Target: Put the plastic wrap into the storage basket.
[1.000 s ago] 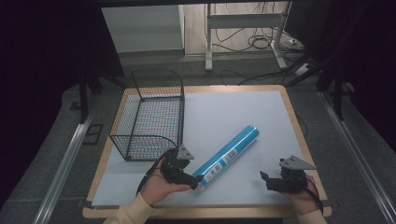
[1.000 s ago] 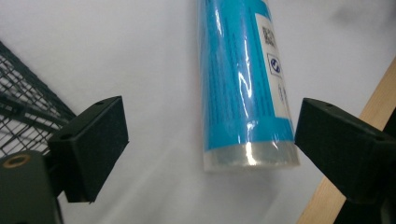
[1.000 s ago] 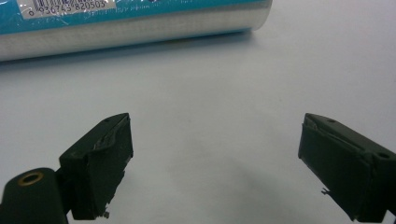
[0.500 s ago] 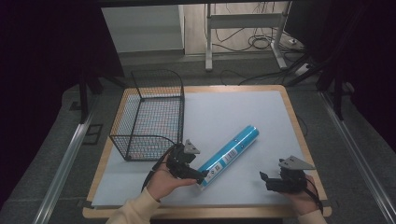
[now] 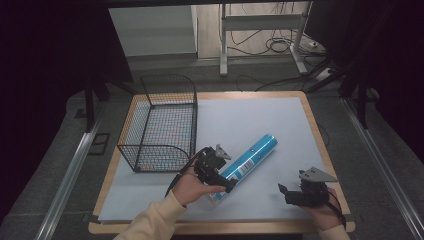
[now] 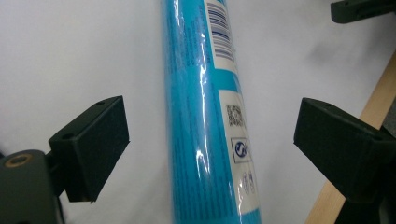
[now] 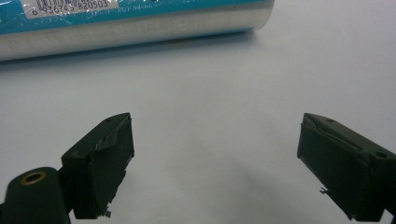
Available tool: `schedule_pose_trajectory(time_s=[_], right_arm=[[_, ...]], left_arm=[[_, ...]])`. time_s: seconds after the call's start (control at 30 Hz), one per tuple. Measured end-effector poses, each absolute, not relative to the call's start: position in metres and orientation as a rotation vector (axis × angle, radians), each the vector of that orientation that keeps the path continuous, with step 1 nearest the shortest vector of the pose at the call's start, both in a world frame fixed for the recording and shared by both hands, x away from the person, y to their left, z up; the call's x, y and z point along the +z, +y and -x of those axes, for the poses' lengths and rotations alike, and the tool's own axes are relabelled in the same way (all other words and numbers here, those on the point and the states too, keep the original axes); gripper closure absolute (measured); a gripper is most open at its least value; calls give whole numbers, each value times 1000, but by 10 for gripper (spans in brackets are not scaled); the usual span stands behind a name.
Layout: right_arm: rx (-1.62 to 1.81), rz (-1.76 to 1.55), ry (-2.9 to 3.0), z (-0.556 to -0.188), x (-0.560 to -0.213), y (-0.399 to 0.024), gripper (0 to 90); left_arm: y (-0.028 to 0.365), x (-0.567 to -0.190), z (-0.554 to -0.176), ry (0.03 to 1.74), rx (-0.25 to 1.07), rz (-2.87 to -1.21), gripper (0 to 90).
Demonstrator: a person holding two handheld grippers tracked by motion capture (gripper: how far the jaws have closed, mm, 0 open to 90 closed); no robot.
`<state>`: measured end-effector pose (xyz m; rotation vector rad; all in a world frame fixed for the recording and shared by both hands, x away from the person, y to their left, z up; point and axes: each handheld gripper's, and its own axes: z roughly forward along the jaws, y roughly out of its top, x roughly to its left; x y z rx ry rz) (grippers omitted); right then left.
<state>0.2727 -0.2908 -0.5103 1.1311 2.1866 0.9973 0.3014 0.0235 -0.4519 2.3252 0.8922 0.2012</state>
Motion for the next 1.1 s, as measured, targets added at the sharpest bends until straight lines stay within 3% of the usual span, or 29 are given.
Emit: schedule_pose_trajectory(time_s=[0.57,1.1], right_arm=[[992,-1152,2186,-275,-512,-293,110],[1014,-1171,2191,-276,-512,-295,110]], left_arm=[[-18,-451,-334,892,210,-2409,100],[-46,-480,-361,943,172,-2506,122]])
